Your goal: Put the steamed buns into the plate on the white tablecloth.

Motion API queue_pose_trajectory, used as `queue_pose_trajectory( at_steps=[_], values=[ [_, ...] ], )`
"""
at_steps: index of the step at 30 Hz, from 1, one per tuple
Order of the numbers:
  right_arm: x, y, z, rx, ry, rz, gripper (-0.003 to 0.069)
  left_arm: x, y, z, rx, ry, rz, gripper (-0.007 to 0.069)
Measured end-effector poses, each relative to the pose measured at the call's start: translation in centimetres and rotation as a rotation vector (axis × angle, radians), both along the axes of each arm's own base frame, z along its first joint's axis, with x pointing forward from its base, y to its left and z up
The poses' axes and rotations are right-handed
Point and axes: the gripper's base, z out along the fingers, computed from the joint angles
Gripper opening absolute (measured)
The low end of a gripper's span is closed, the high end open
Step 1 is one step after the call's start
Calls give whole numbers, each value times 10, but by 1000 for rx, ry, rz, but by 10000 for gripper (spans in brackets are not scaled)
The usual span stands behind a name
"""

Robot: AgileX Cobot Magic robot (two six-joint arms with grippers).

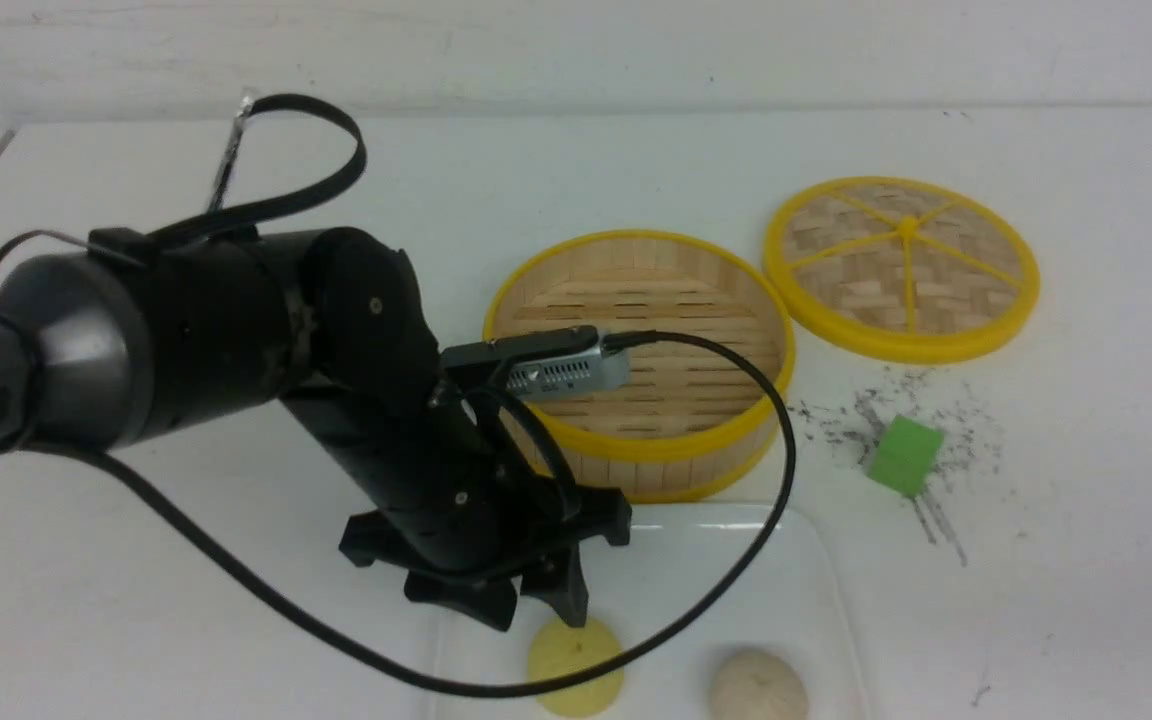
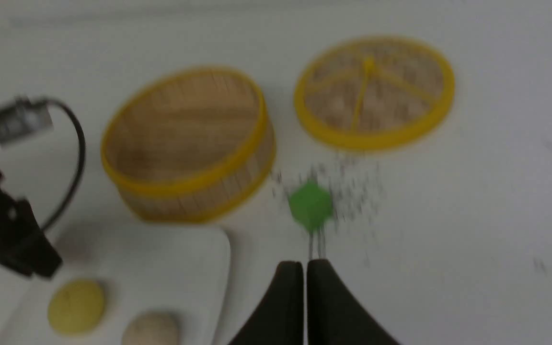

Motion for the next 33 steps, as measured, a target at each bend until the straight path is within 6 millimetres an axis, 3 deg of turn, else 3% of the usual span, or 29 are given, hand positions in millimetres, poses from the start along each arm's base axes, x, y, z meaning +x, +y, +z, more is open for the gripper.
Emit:
queue_pose_trajectory(
  at_steps=[6,18,33],
  values=[
    [18,5,-29,-30,-237,-1,30,1,0,1,-2,-11,1,320],
    [30,12,-51,-28,-189,22,30,4,3,0,41,-54,-26,120],
    [30,17,-60,-112,-178,92,32,6,5,0,60,-81,-38,89]
  ],
)
